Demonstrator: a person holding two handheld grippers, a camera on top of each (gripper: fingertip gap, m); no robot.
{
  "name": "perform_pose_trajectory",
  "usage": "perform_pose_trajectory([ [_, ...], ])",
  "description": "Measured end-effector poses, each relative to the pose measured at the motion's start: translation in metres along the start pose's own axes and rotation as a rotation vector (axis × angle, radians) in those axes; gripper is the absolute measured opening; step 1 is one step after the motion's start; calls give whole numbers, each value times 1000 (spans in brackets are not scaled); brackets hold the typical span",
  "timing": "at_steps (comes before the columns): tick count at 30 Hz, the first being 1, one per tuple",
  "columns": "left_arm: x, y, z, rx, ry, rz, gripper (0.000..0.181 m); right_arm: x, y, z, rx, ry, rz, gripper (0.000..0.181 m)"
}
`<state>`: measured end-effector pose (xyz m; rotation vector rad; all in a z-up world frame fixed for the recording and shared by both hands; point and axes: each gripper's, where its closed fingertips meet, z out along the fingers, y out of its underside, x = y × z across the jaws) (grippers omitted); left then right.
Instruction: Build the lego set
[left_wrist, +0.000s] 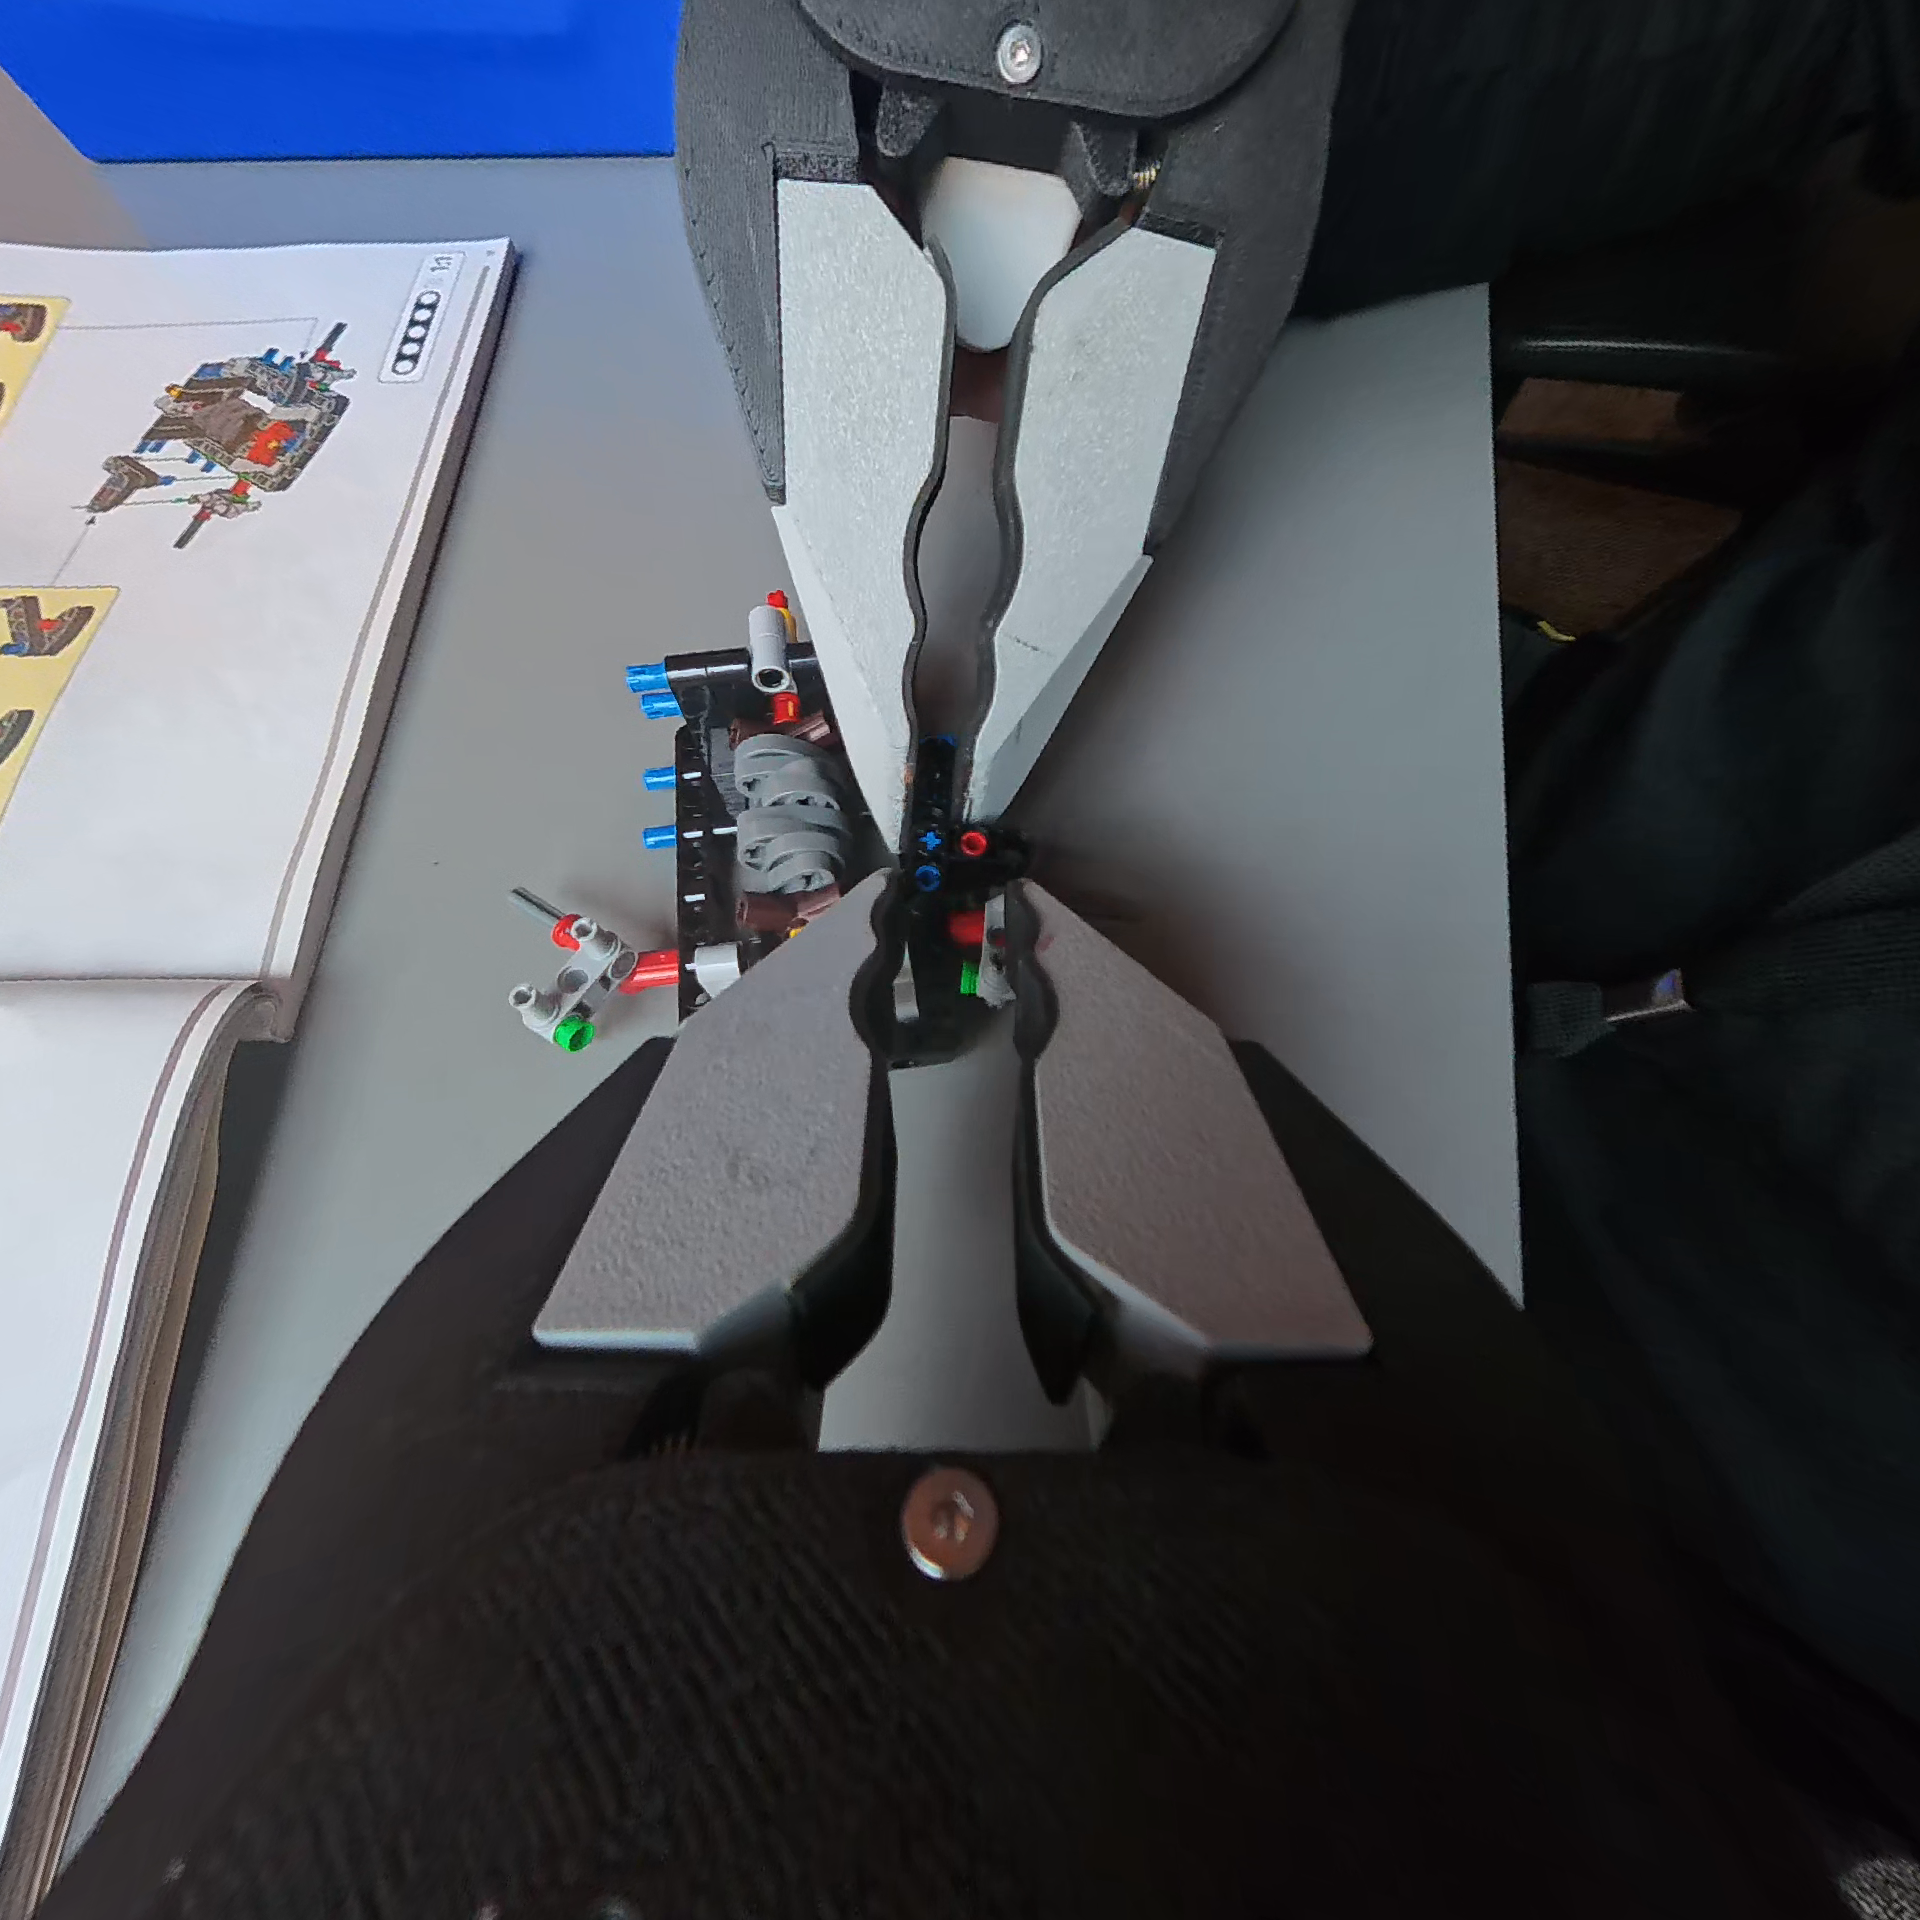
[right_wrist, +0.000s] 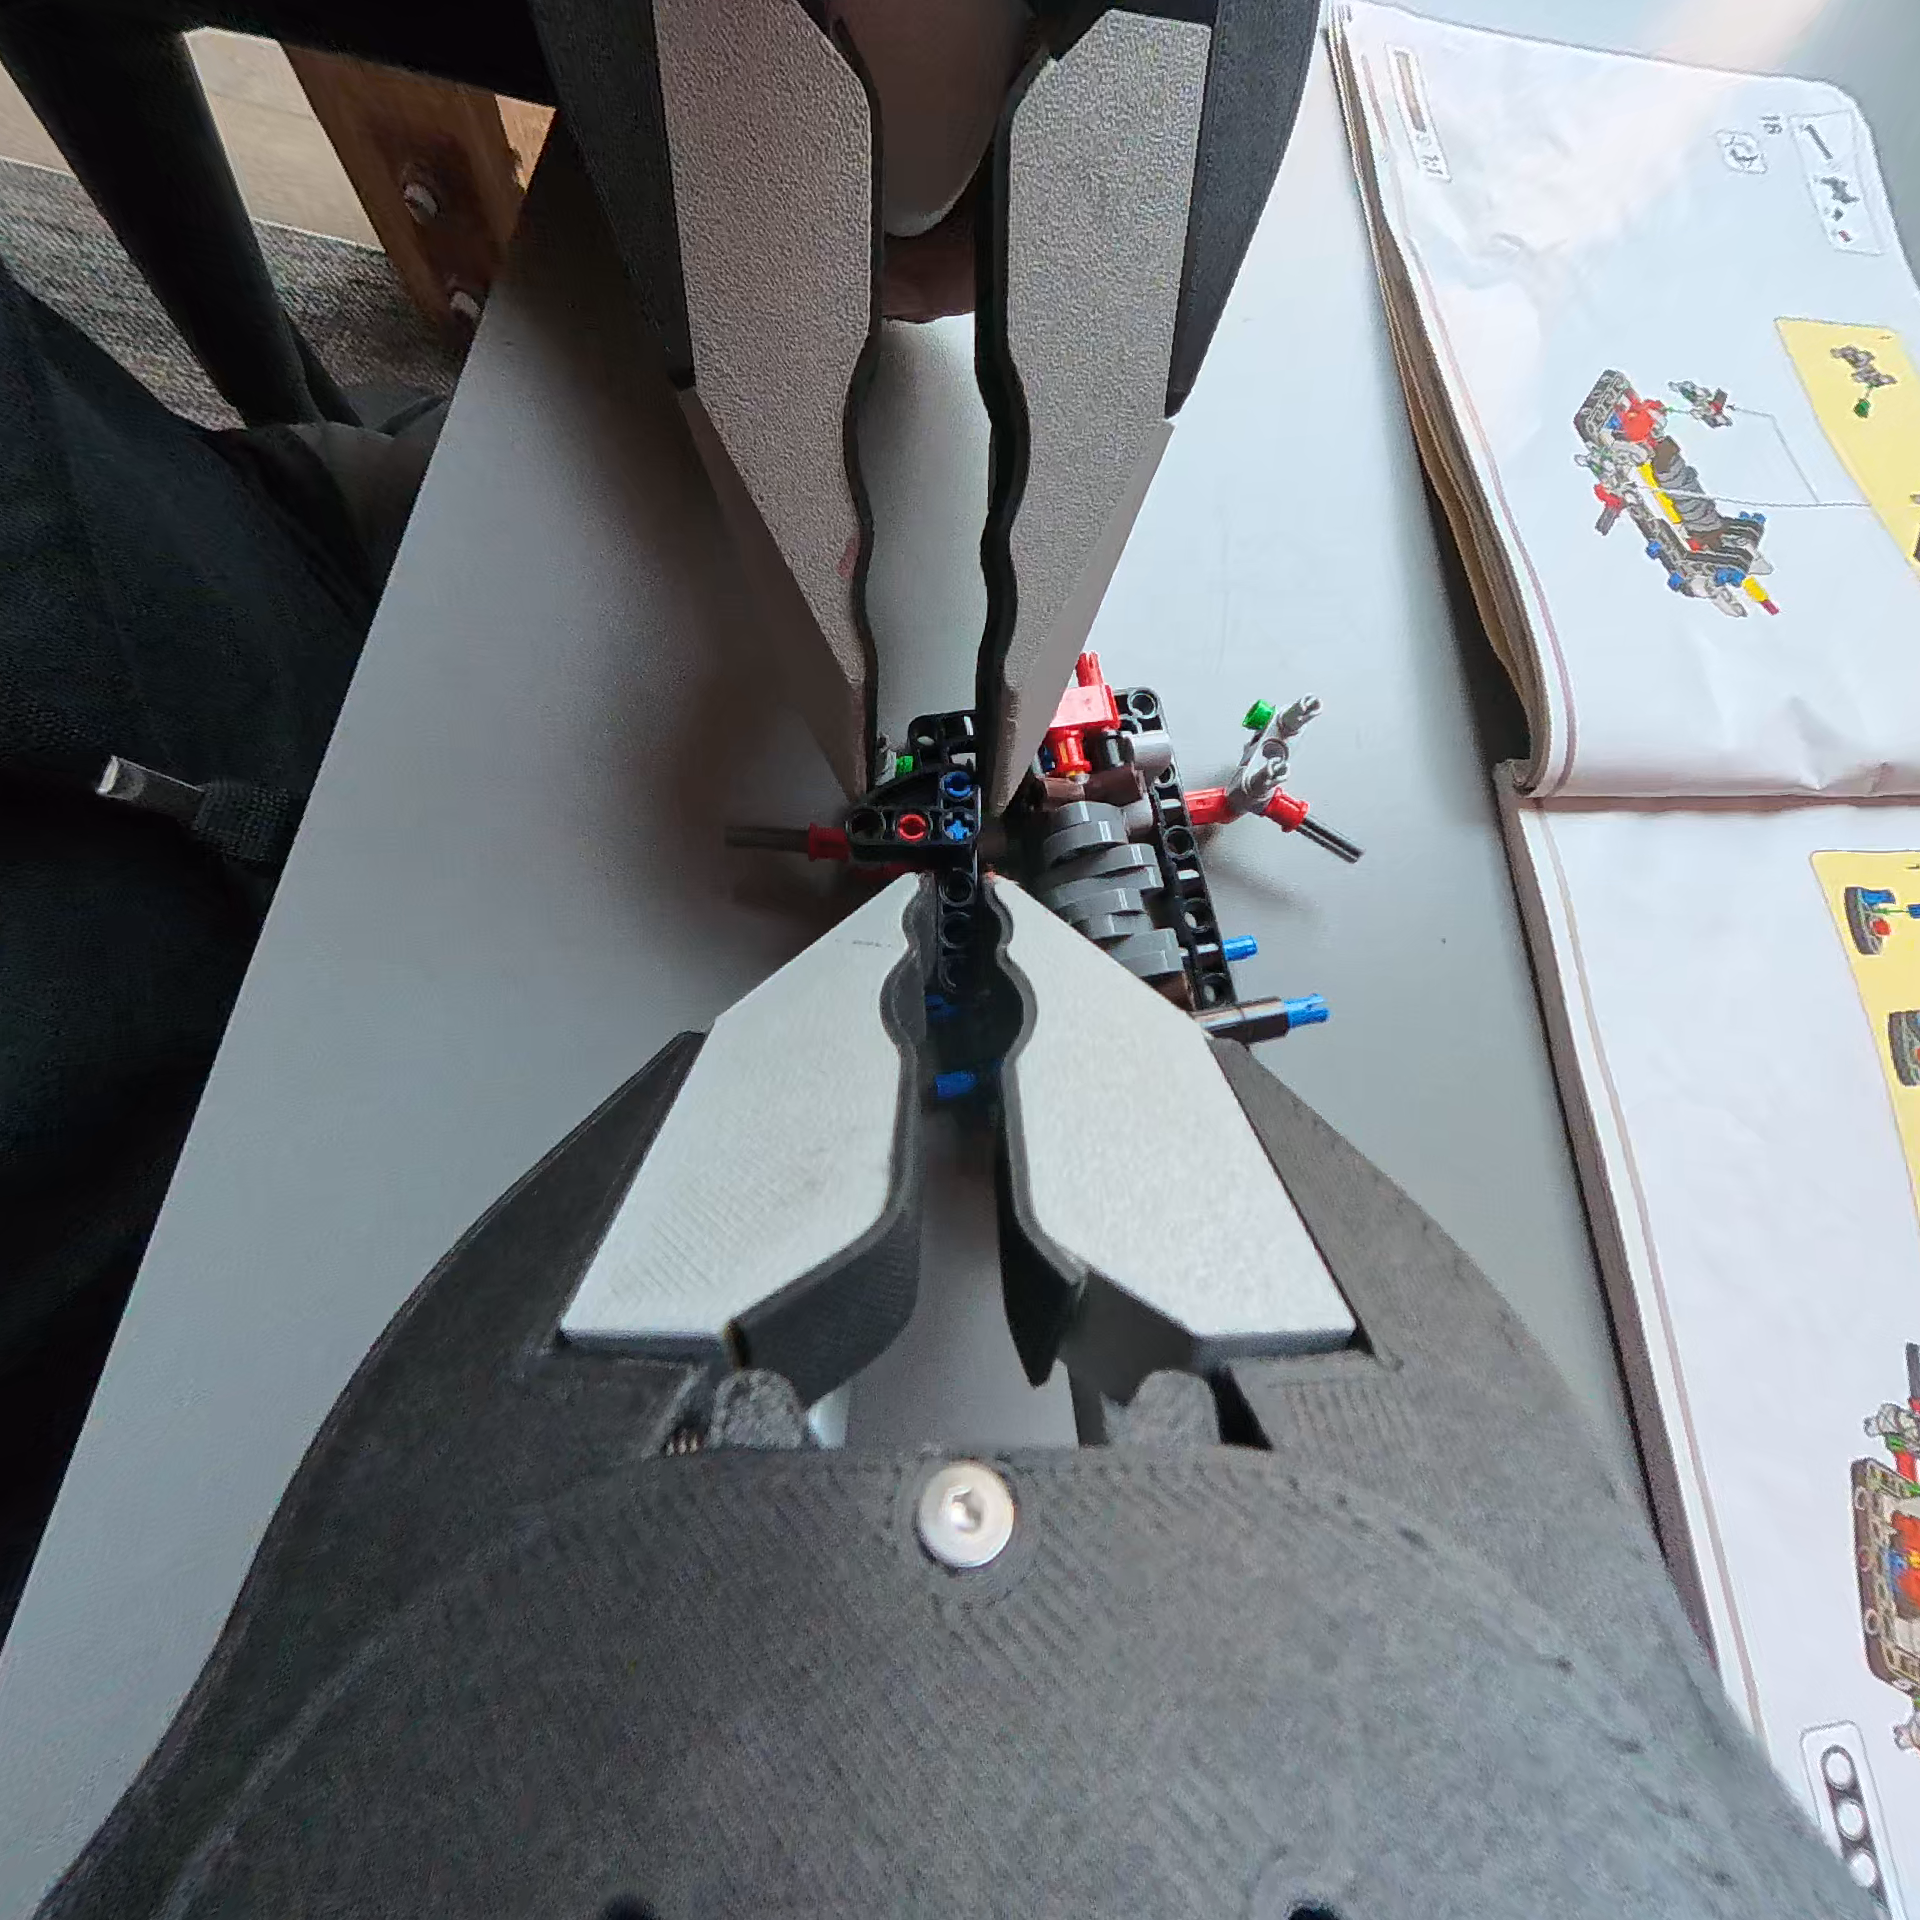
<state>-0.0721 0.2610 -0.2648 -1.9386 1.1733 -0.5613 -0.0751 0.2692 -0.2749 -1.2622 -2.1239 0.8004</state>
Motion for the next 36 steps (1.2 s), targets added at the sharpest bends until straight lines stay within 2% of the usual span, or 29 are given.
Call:
perform_pose_trajectory([
  [7,0,-1,-5,26,11,-27,7,-1,-2,0,-3,8,-16,5],
  [13,-1,-9,-17,61,6,-21,11,-2,-14,-5,27,11,-14,4],
  [16,6,-11,-17,49,21,-8,36,-3,-17,-6,33,-8,34,4],
  [17,6,-11,-16,42,11,-2,37,-3,-19,-7,38,-17,46,4],
  [21,4,-9,-12,33,-64,-3,21,-1,-19,-7,24,0,71,4],
  [27,1,-8,-9,48,-86,-96,29,1,-14,-3,-32,41,73,4],
  [36,3,-5,1,61,-79,-93,23,-1,-9,1,-78,64,1,4],
])
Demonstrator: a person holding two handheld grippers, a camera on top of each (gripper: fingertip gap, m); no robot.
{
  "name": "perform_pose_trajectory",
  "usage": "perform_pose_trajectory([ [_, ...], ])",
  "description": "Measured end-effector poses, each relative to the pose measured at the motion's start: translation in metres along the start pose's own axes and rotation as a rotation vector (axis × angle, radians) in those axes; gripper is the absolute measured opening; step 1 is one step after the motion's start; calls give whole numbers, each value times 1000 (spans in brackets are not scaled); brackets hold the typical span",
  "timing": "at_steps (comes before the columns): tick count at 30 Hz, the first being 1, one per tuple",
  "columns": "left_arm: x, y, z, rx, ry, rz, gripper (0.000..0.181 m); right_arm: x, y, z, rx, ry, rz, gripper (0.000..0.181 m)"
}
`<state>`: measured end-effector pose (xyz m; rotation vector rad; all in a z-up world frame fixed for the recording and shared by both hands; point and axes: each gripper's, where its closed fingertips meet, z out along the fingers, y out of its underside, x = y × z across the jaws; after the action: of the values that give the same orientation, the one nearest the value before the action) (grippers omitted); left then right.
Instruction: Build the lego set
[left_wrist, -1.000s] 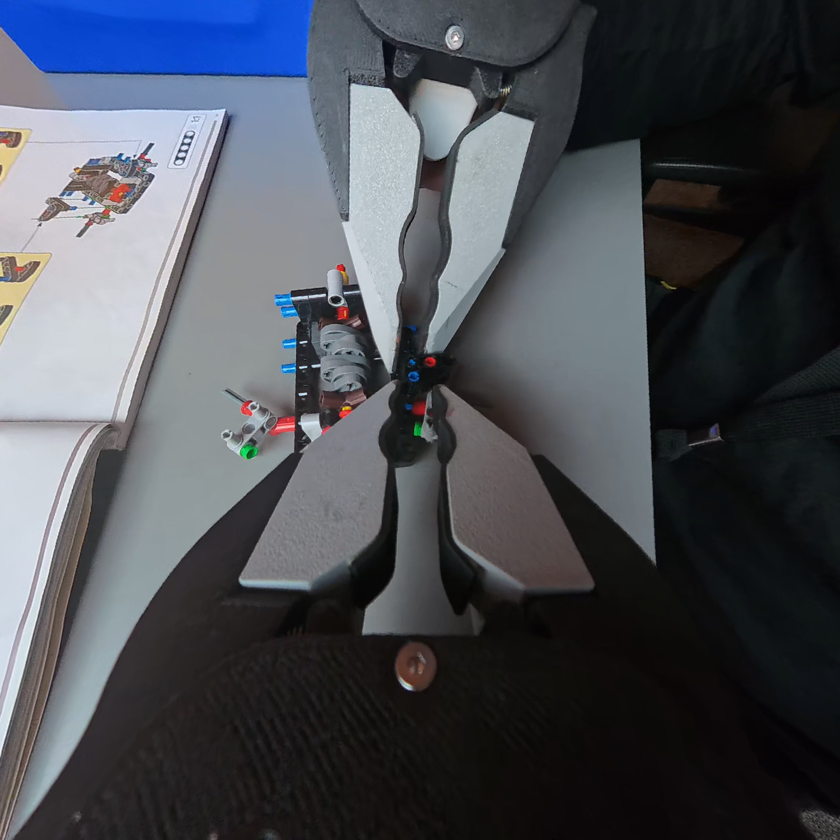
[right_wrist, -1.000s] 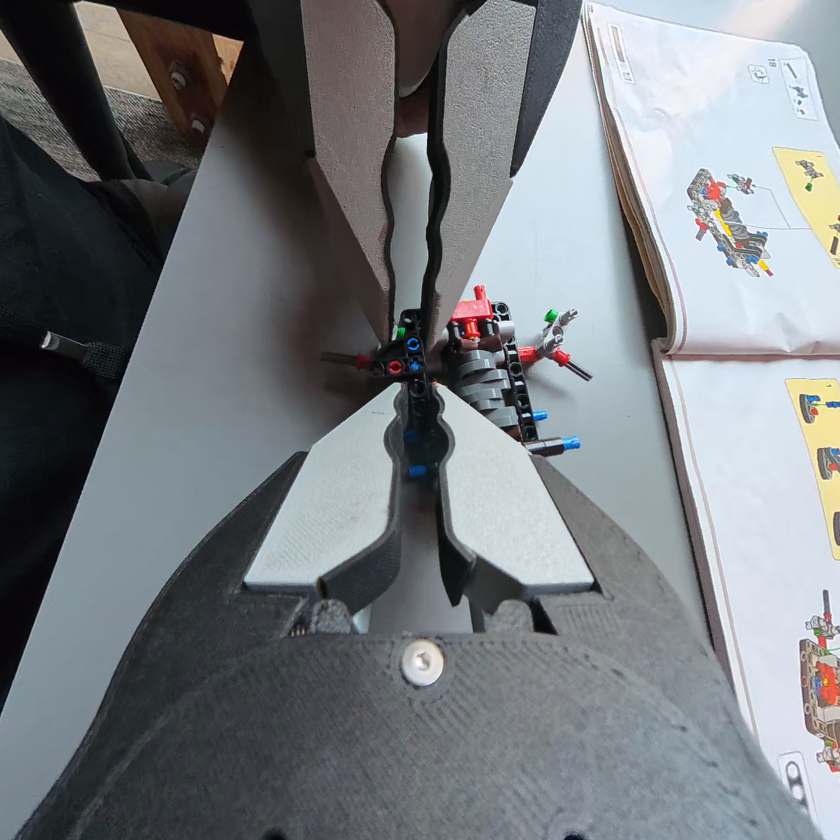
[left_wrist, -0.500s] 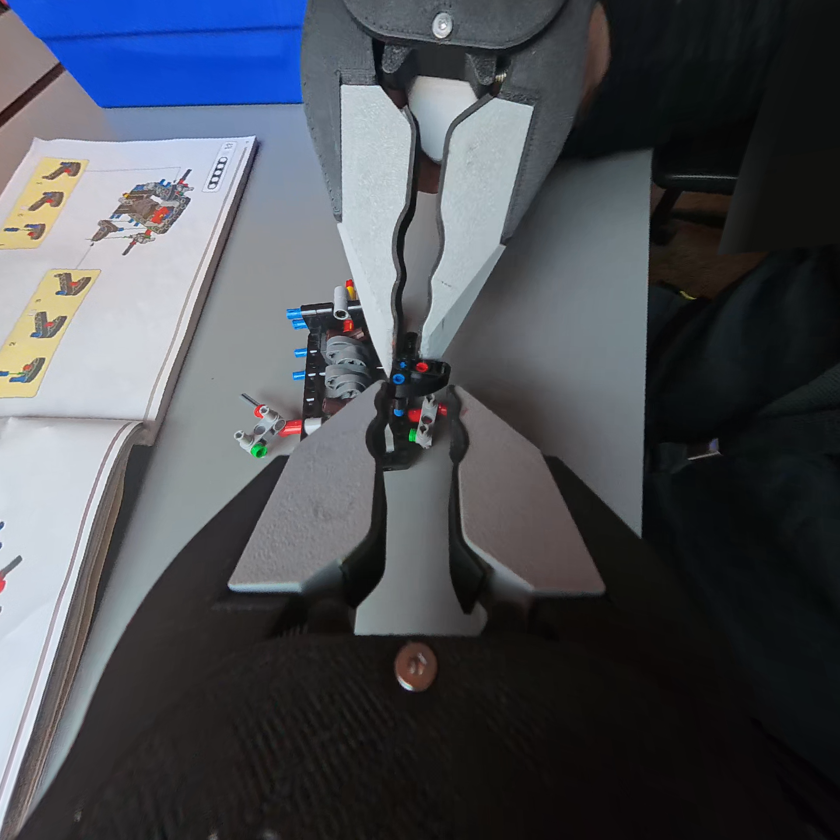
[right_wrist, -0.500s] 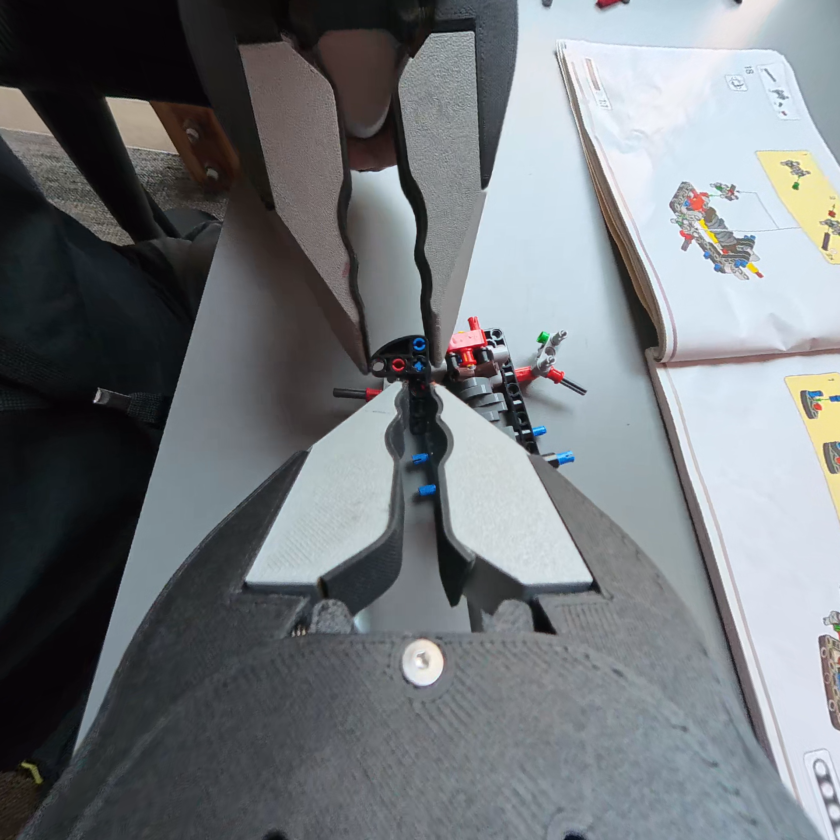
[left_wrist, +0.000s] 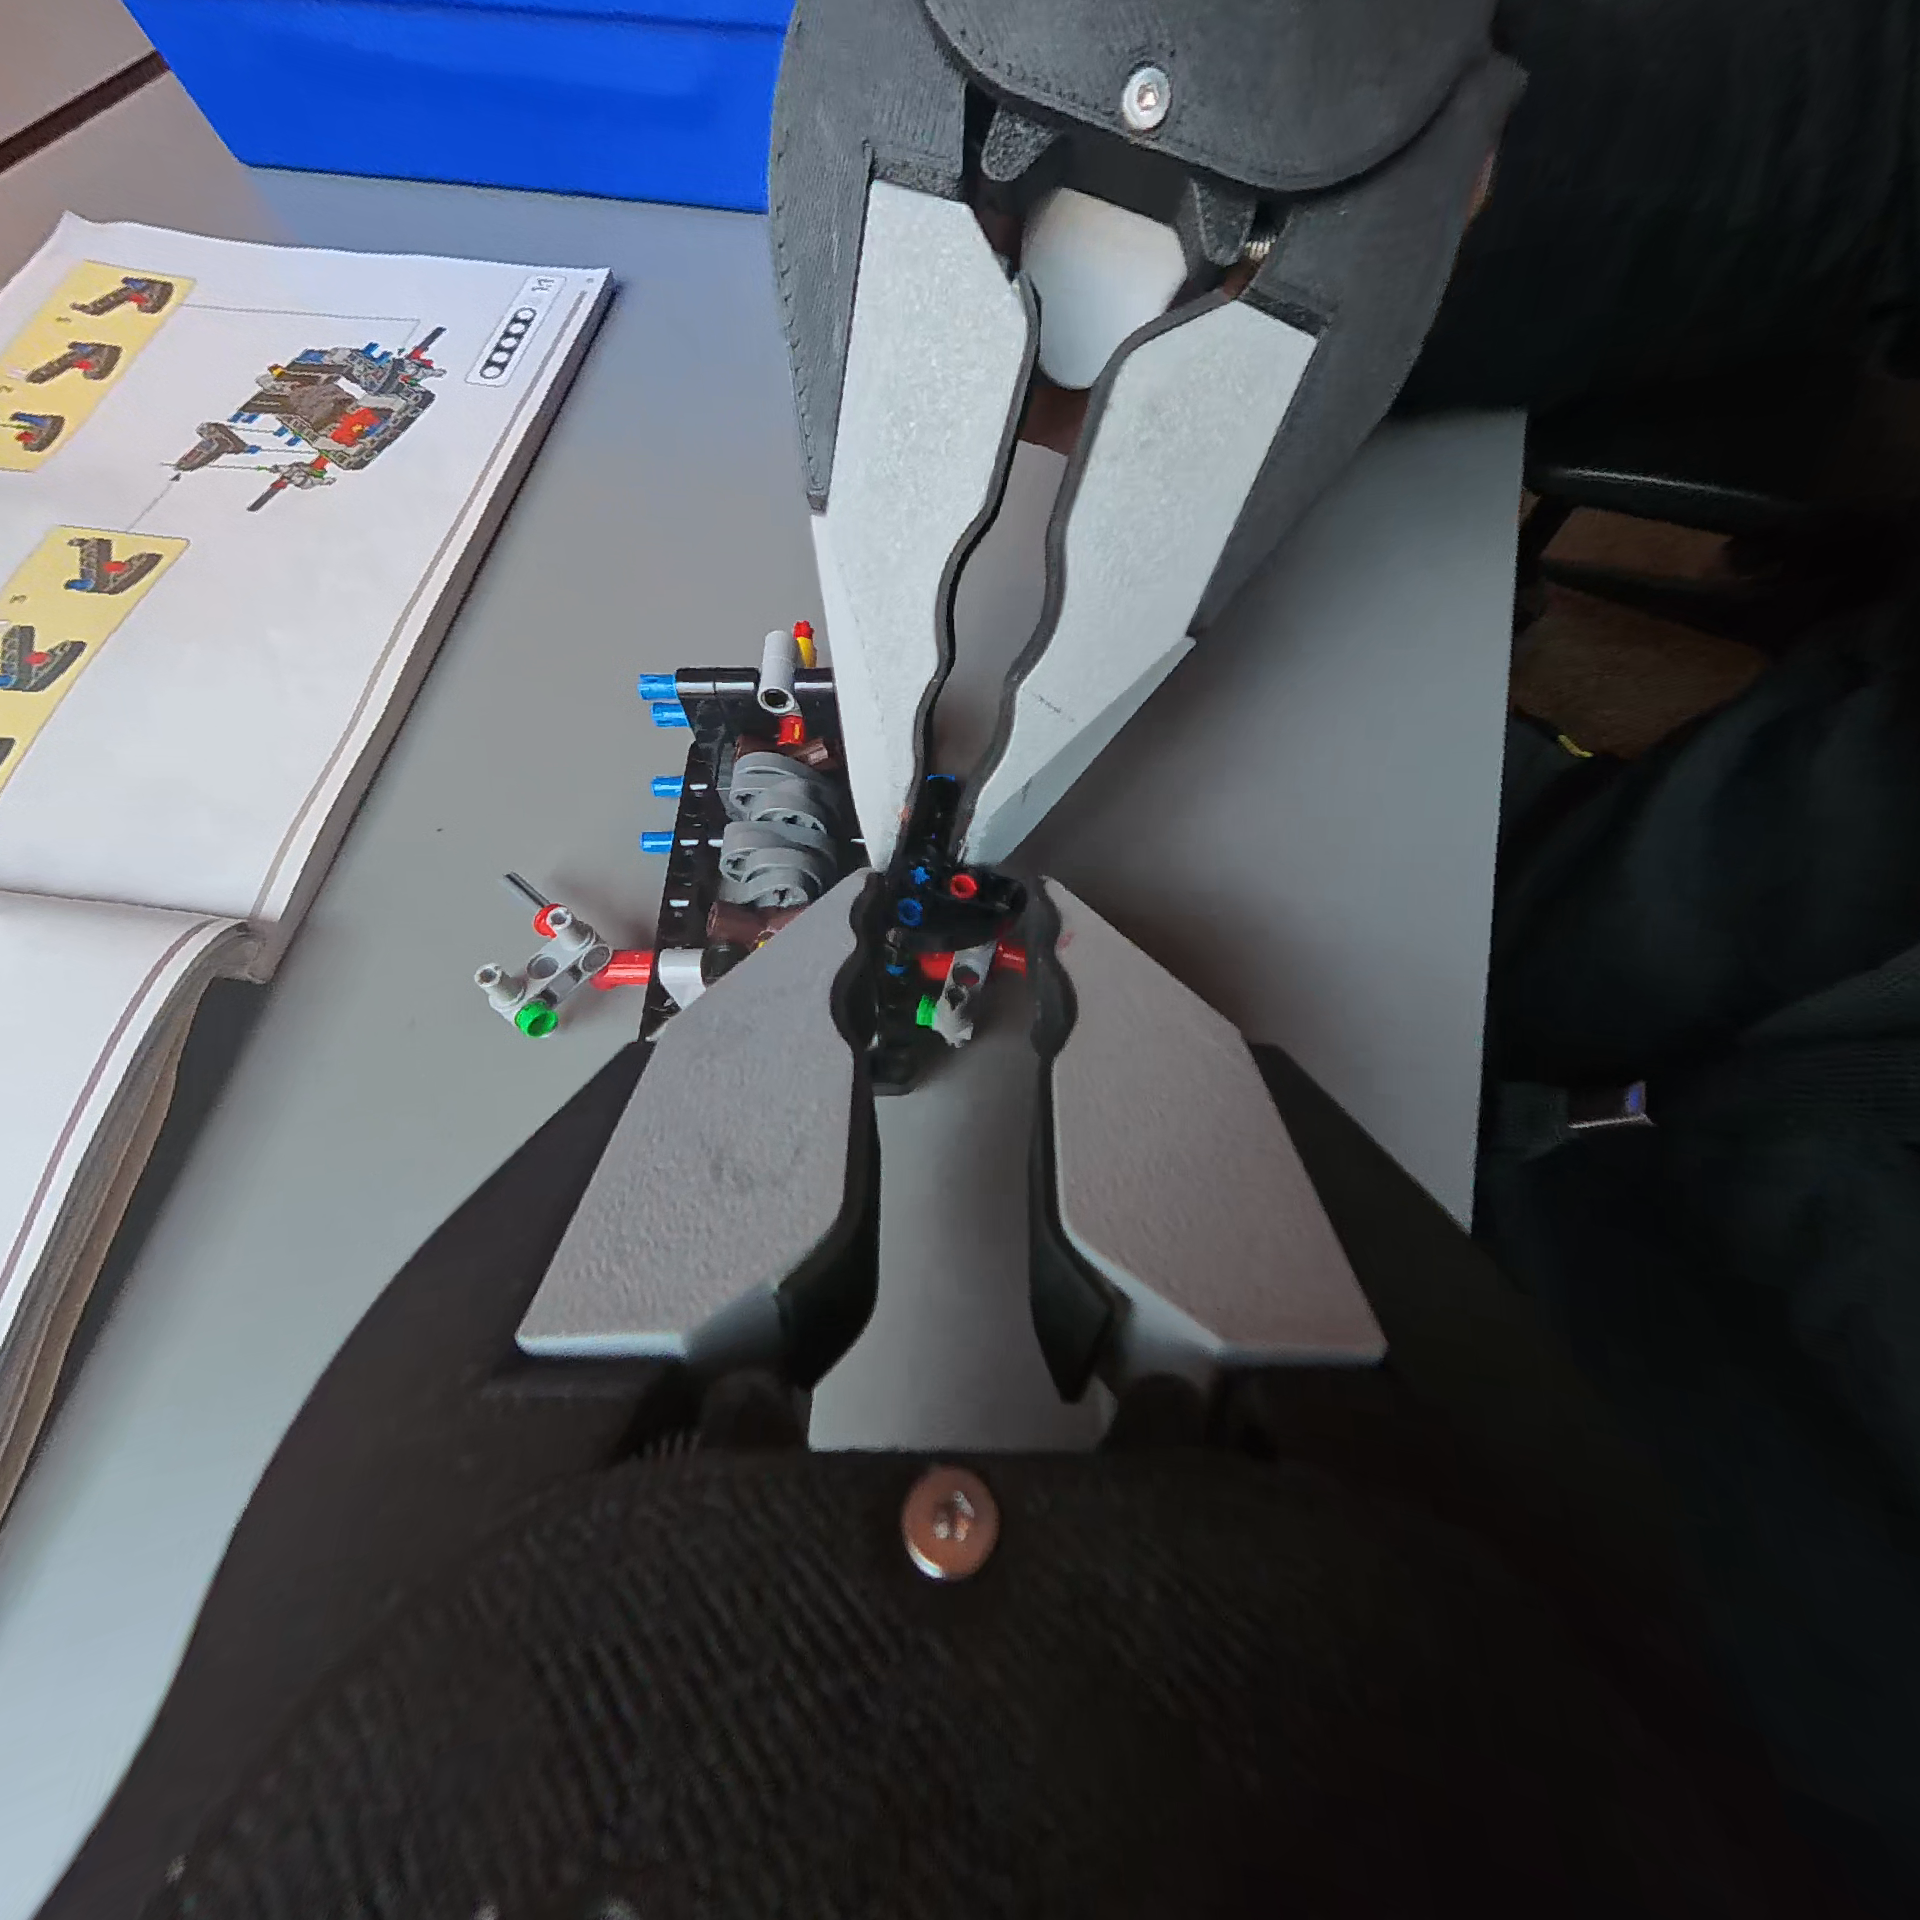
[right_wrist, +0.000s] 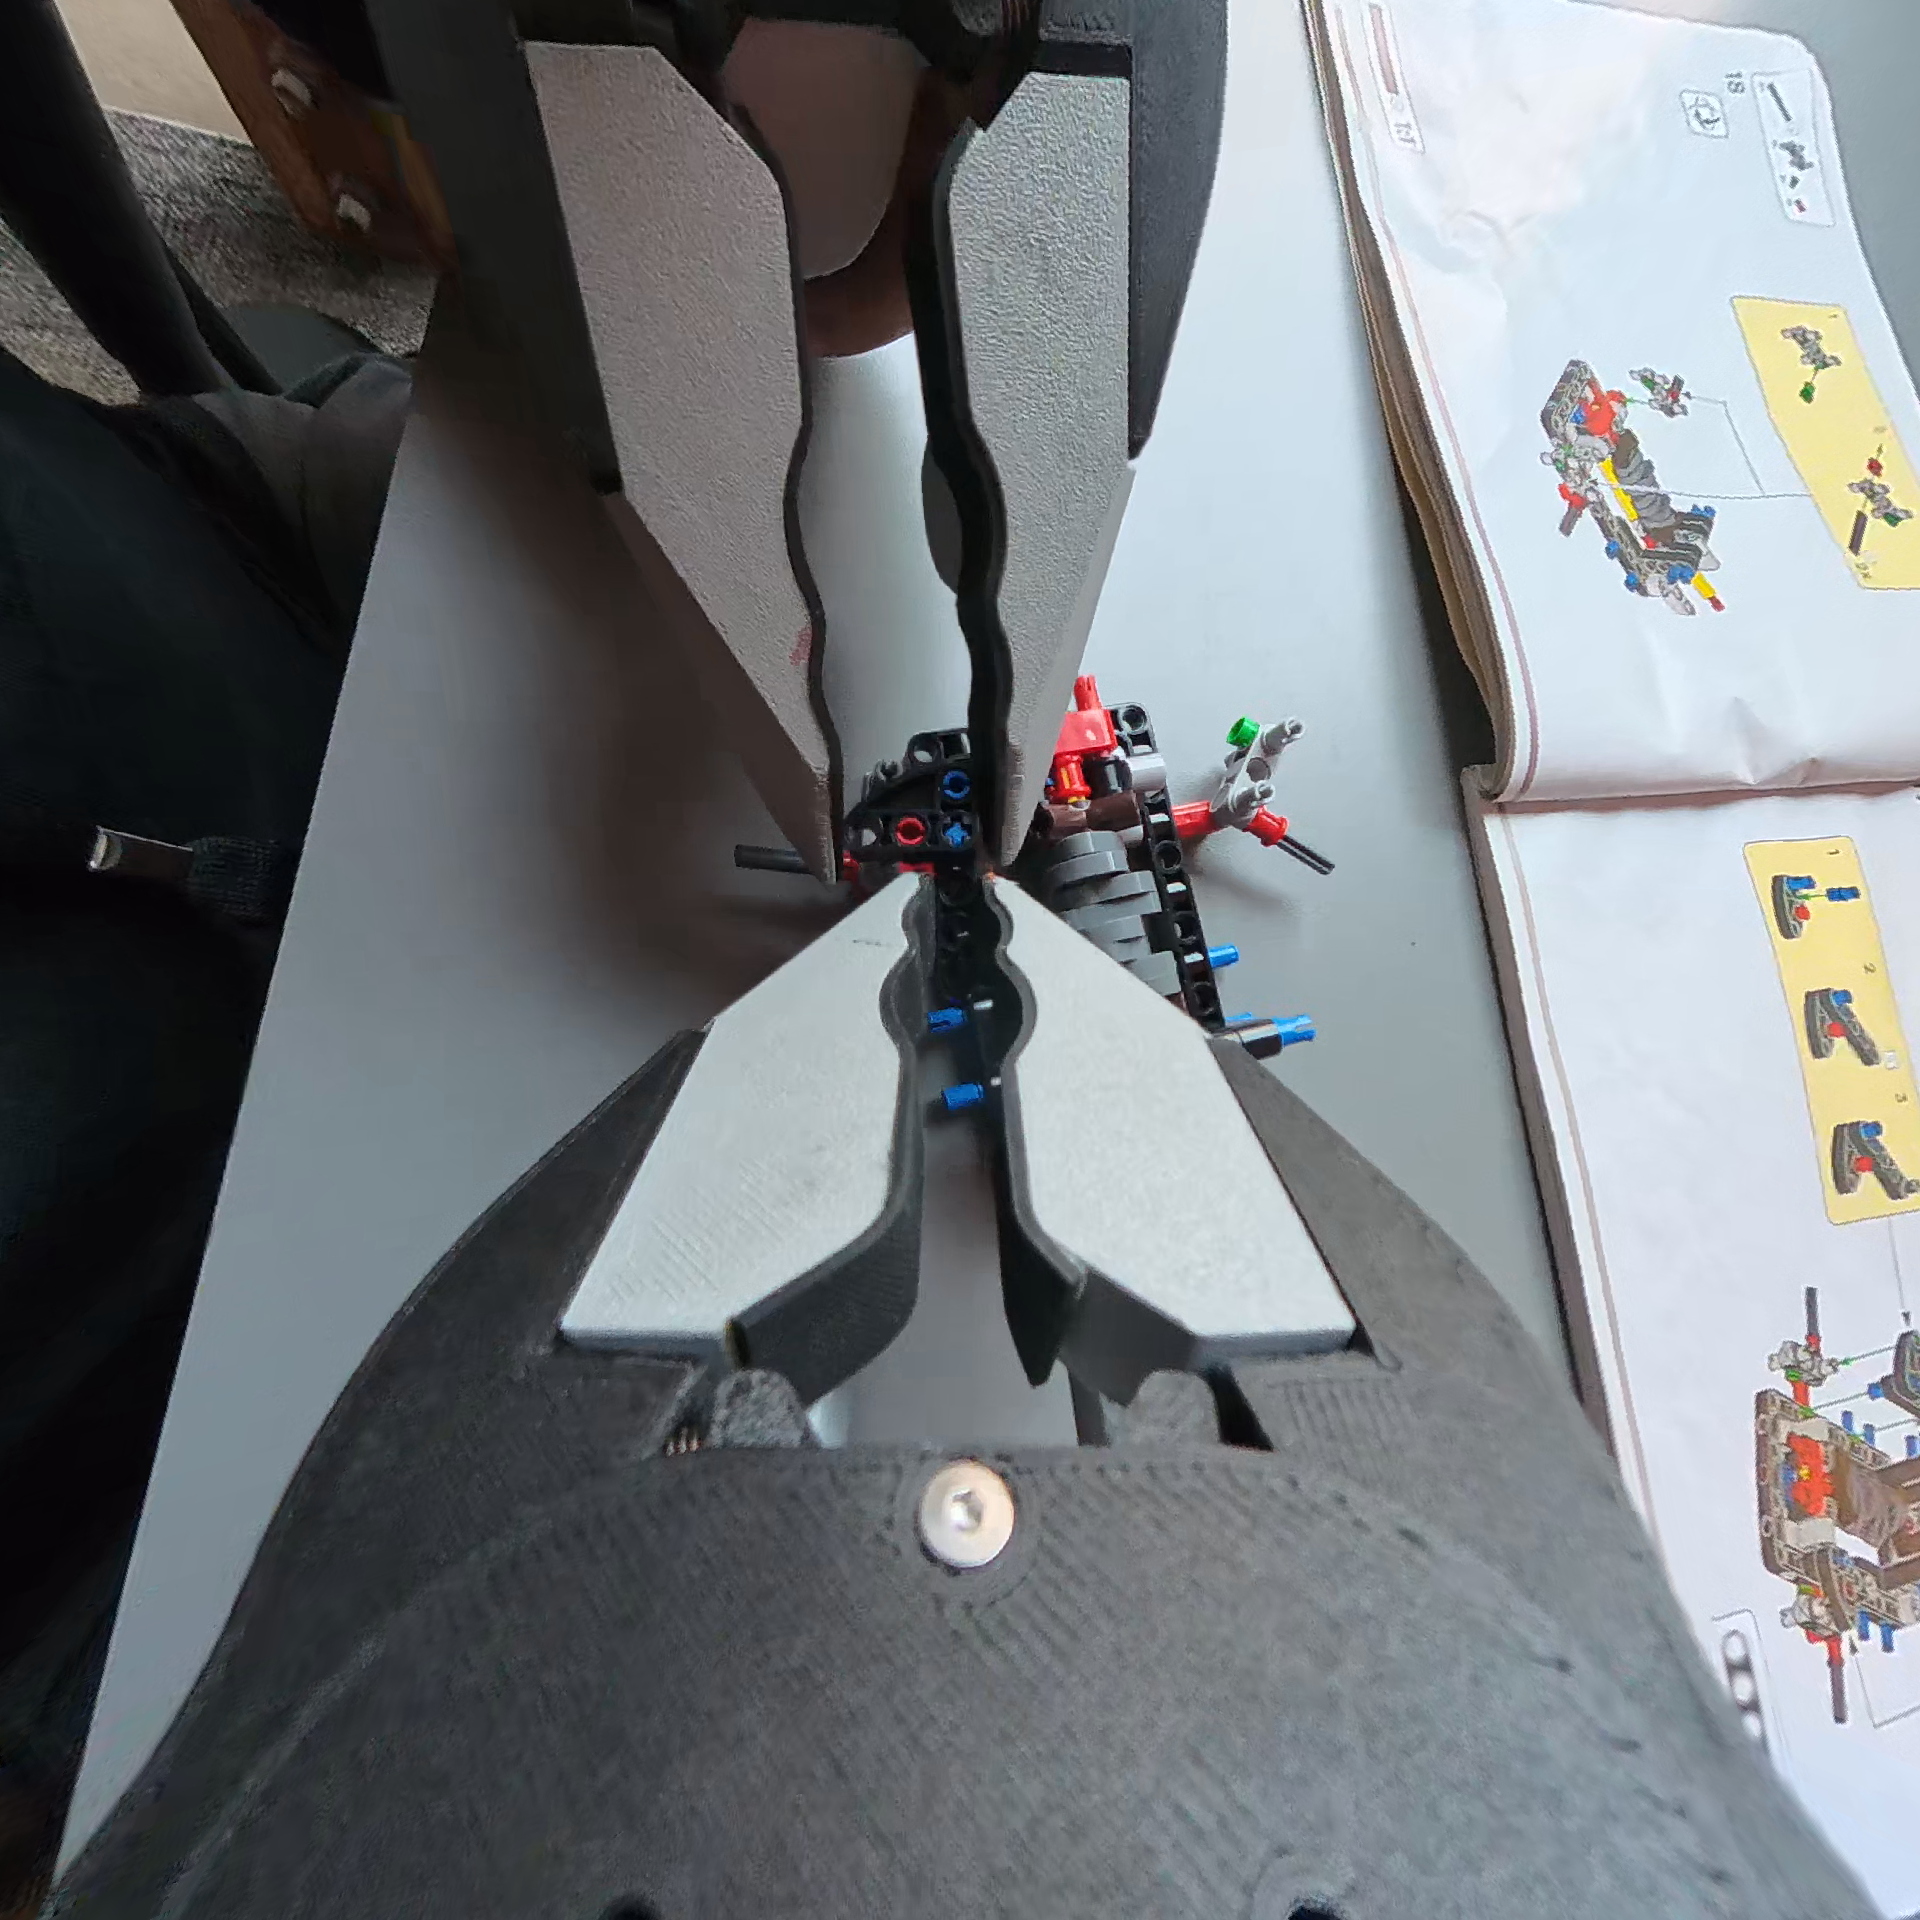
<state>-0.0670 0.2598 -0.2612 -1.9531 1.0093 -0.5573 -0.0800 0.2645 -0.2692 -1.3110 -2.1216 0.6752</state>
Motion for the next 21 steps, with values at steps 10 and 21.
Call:
perform_pose_trajectory([
  [10,-1,-10,-1,60,-19,3,23,0,-9,-16,146,-33,-31,10],
  [21,7,-10,-7,80,37,-2,22,-5,-7,-11,175,-109,14,4],
])
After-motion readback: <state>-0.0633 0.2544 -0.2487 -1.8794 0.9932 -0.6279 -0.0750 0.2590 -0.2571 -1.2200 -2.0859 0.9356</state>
